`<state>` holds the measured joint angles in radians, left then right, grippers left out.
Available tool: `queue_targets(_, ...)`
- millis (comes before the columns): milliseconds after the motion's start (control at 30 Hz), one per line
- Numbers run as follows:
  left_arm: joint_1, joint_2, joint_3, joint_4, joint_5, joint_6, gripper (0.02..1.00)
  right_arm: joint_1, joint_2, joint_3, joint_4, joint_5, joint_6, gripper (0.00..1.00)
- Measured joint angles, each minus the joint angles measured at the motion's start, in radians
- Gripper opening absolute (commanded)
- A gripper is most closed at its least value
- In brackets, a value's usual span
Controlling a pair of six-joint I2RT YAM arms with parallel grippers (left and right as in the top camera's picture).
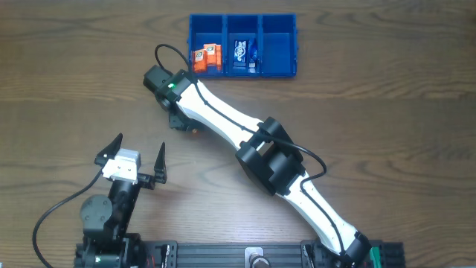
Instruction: Sort Candies Into Trays
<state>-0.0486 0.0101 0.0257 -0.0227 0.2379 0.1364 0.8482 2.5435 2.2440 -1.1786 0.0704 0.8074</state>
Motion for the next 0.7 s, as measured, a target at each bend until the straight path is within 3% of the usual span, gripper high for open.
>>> queue_targets(167,0.0,0.0,0.0,0.0,0.0,0.0,0.998,-0.003,-0.008,0.0,-0.034,0.012,-0.01,0.141)
queue_targets(333,0.0,0.0,0.0,0.0,0.0,0.0,0.996,-0.078,-0.157,-0.01,-0.07,0.095,-0.079,0.141)
queue_targets(433,0.0,0.0,0.0,0.0,0.0,0.0,0.998,-0.196,-0.328,-0.006,-0.042,0.147,-0.153,0.141)
queue_targets(533,0.0,0.0,0.0,0.0,0.0,0.0,0.998,-0.392,-0.431,0.018,0.022,0.195,-0.245,0.141)
queue_targets(700,0.0,0.0,0.0,0.0,0.0,0.0,0.998,-0.513,-0.34,0.015,0.102,0.215,-0.336,0.143)
